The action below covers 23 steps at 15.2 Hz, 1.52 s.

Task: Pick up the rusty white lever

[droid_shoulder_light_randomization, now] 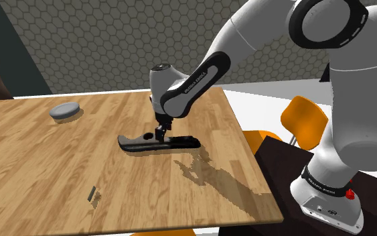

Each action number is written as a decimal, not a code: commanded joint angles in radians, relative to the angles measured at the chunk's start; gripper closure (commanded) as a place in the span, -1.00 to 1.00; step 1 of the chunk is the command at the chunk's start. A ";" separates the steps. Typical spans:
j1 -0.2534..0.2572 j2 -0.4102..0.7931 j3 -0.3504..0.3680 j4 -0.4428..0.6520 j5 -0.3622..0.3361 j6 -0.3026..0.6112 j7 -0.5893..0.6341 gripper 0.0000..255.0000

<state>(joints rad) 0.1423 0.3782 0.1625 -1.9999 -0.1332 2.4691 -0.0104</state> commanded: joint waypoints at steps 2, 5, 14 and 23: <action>0.003 0.023 -0.004 -0.005 -0.008 0.028 0.006 -1.00; 0.004 0.024 -0.004 -0.004 -0.008 0.028 0.007 1.00; 0.002 0.014 -0.002 -0.003 -0.005 0.017 0.004 1.00; -0.007 -0.064 0.011 0.019 0.021 -0.081 -0.015 1.00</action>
<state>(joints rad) 0.1365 0.3260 0.1714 -1.9830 -0.1158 2.4009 -0.0236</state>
